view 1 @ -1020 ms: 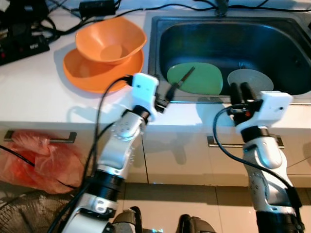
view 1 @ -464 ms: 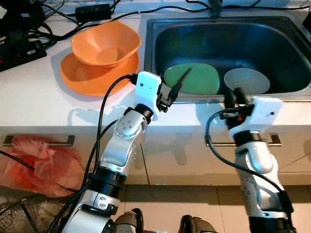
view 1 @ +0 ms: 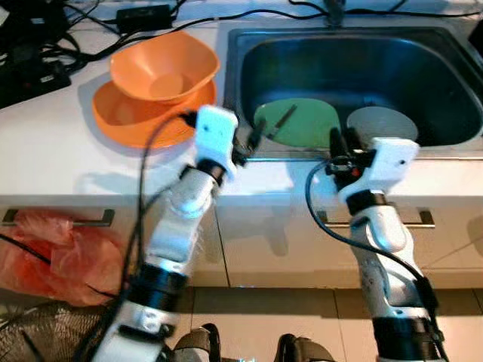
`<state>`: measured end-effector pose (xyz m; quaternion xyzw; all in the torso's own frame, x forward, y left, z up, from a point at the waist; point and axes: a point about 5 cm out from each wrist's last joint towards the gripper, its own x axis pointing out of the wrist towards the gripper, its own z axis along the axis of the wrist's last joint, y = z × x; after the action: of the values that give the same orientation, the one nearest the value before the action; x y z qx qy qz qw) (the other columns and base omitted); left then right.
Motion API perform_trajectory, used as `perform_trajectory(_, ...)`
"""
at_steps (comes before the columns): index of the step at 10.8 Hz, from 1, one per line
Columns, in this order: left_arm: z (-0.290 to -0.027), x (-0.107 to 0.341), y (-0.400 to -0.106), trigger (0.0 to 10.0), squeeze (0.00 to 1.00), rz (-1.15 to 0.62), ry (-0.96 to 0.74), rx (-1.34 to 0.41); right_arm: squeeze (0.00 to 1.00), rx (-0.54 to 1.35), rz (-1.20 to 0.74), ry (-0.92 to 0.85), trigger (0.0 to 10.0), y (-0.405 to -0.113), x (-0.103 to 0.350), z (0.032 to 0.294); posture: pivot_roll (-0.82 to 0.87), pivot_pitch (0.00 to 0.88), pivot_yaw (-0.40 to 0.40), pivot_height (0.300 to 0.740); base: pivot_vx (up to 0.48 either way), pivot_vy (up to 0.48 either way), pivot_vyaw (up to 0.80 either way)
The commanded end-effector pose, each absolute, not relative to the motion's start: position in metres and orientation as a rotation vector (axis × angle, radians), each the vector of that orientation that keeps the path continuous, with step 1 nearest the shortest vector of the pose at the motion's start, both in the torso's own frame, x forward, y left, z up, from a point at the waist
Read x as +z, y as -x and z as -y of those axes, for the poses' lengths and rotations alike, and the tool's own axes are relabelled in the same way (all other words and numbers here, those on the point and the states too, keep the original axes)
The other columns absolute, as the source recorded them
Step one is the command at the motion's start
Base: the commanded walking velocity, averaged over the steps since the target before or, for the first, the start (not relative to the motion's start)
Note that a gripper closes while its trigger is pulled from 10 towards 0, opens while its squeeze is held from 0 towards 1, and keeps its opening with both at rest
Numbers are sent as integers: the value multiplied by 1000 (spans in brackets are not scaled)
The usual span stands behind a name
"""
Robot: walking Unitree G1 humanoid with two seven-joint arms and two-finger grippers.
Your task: Kitchen organization
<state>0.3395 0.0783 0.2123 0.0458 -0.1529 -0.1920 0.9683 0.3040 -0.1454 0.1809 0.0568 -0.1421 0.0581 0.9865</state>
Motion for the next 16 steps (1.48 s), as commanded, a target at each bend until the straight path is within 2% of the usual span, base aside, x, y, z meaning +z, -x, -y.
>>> perform_trajectory(1, -94, 227, -345, 10000, 0, 352, -160, -318, 0, 136, 275, -103, 10000, -305, 177, 142, 45, 162, 25, 740, 0, 0, 0)
perform_trajectory(2, -105, 234, -349, 10000, 0, 364, -215, -288, 0, 138, 277, -112, 10000, -306, 178, 142, 40, 161, 27, 740, 0, 0, 0)
perform_trajectory(3, -119, 249, -356, 10000, 0, 388, -363, -239, 0, 146, 279, -110, 10000, -307, 179, 142, 53, 153, 23, 740, 0, 0, 0)
perform_trajectory(5, -132, 264, -365, 10000, 0, 387, -494, -227, 0, 161, 276, -116, 10000, -309, 177, 138, 51, 137, 32, 740, 0, 0, 0)
perform_trajectory(9, -151, 274, -370, 10000, 0, 272, -764, -380, 0, 168, 283, -119, 10000, -308, 177, 136, 45, 118, 49, 740, 0, 0, 0)
perform_trajectory(11, -168, 267, -367, 10000, 0, 175, -824, -402, 0, 182, 282, -121, 10000, -309, 176, 133, 56, 120, 44, 740, 0, 0, 0)
perform_trajectory(13, -184, 273, -369, 10000, 0, 139, -902, -351, 0, 187, 278, -125, 10000, -309, 175, 131, 68, 126, 44, 740, 0, 0, 0)
perform_trajectory(16, -191, 277, -374, 10000, 0, 98, -1026, -313, 0, 185, 278, -128, 10000, -309, 175, 131, 67, 141, 46, 740, 0, 0, 0)
